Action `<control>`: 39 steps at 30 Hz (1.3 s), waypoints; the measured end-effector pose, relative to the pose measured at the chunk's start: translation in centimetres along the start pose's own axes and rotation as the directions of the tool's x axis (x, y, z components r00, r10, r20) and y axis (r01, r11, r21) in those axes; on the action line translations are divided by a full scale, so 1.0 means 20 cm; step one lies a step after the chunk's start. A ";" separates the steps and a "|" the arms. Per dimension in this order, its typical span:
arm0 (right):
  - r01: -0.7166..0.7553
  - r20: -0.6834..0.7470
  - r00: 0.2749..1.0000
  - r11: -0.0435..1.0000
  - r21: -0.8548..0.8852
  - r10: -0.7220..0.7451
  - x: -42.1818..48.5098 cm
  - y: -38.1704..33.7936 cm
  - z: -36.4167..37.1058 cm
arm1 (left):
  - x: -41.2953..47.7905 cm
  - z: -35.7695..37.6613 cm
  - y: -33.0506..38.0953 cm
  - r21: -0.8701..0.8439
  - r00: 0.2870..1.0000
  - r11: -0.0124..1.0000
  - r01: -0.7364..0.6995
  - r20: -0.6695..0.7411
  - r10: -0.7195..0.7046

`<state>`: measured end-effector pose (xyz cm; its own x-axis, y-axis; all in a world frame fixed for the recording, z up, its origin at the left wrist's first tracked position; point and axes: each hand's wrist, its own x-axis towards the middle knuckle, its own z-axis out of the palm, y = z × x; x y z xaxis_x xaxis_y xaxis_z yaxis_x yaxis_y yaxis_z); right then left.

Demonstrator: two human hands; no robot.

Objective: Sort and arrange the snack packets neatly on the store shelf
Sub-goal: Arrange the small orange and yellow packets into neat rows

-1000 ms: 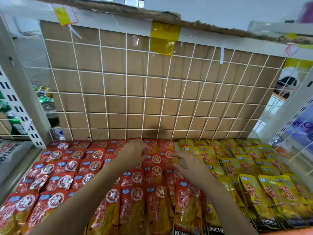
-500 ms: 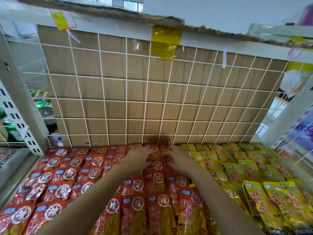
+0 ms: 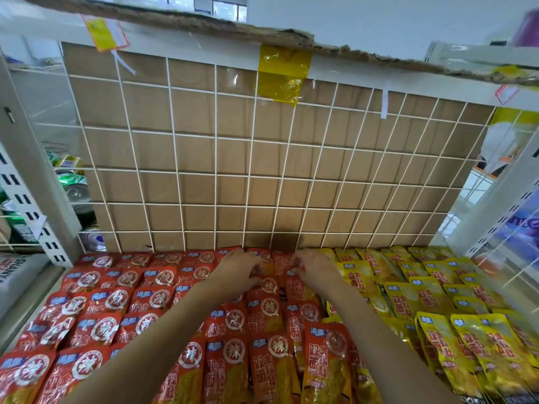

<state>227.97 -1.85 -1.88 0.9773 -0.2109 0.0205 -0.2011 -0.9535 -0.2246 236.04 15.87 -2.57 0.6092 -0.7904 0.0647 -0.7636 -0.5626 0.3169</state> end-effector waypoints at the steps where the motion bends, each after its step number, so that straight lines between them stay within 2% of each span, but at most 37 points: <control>1: 0.002 0.004 1.000 1.000 -0.017 -0.002 0.00 0.00 0.00 | 0.00 0.00 0.00 0.002 1.000 1.000 0.003 0.005 -0.003; 5: 0.071 -0.090 0.993 0.997 0.014 -0.070 -0.04 -0.02 0.01 | 0.02 -0.01 0.00 0.008 1.000 1.000 0.006 0.019 -0.006; 8: 0.106 -0.046 0.993 0.994 0.004 -0.106 -0.04 -0.04 0.02 | 0.04 -0.02 0.00 0.014 0.999 1.000 0.017 0.041 -0.018; 11: 0.086 0.019 0.996 0.996 -0.015 -0.085 -0.05 -0.03 0.04 | 0.07 -0.04 -0.02 -0.053 0.997 0.998 0.038 0.068 -0.034; 18: 0.077 0.025 0.997 0.996 0.042 -0.078 -0.06 -0.03 0.04 | 0.16 -0.05 -0.07 -0.149 0.985 0.982 0.114 0.149 -0.092; 27: 0.050 0.034 0.998 0.996 0.070 -0.052 -0.06 -0.02 0.04 | 0.24 -0.09 -0.13 -0.227 0.984 0.973 0.047 0.177 -0.006; 32: 0.040 0.047 0.998 0.997 0.071 -0.043 -0.05 -0.03 0.05 | 0.26 -0.09 -0.18 -0.395 0.967 0.901 0.181 0.241 -0.089; 39: 0.035 0.047 0.998 0.996 0.076 -0.039 -0.06 -0.03 0.04 | 0.24 -0.09 -0.19 -0.311 0.963 0.950 0.037 0.266 0.050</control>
<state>226.99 -0.88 -2.58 0.9864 -0.1636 -0.0164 -0.1610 -0.9411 -0.2975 242.28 14.62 -1.69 0.4917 -0.8533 -0.1736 -0.6363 -0.4882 0.5973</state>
